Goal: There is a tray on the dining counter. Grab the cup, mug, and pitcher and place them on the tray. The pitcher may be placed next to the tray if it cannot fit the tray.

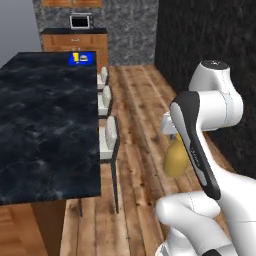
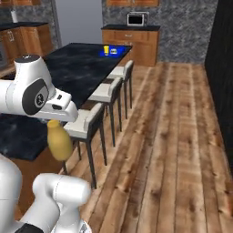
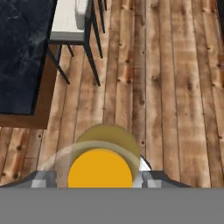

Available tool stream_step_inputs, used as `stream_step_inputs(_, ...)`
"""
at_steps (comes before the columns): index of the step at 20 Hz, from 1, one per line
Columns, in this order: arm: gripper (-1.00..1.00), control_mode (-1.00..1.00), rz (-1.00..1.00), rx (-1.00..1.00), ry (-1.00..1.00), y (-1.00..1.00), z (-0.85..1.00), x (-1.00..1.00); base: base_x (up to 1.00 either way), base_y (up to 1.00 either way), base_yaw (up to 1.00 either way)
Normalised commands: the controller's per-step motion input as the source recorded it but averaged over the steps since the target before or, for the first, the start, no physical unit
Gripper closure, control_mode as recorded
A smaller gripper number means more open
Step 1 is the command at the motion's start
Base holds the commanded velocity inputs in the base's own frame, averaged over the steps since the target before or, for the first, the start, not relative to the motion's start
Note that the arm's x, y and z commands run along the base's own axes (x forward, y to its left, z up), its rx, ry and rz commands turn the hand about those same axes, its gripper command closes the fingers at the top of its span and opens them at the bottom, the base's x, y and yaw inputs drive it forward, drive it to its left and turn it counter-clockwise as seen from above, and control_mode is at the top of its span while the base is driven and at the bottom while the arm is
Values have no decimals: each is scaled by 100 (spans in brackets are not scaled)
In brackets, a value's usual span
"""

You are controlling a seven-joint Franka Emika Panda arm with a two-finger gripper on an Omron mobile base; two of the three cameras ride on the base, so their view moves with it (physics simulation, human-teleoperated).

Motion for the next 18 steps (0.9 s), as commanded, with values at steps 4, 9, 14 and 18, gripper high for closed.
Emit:
stream_step_inputs(4, 100, 100, 0, 0, 0, 0, 0, 0, 94, -100, 27)
stream_step_inputs(9, 100, 100, 0, 0, 0, 0, 0, 0, 98, -100, 29)
stream_step_inputs(14, 100, 100, 0, 0, 0, 0, 0, 0, 100, -100, 30)
stream_step_inputs(18, 100, 100, 0, 0, 0, 0, 0, 0, 99, -99, 32)
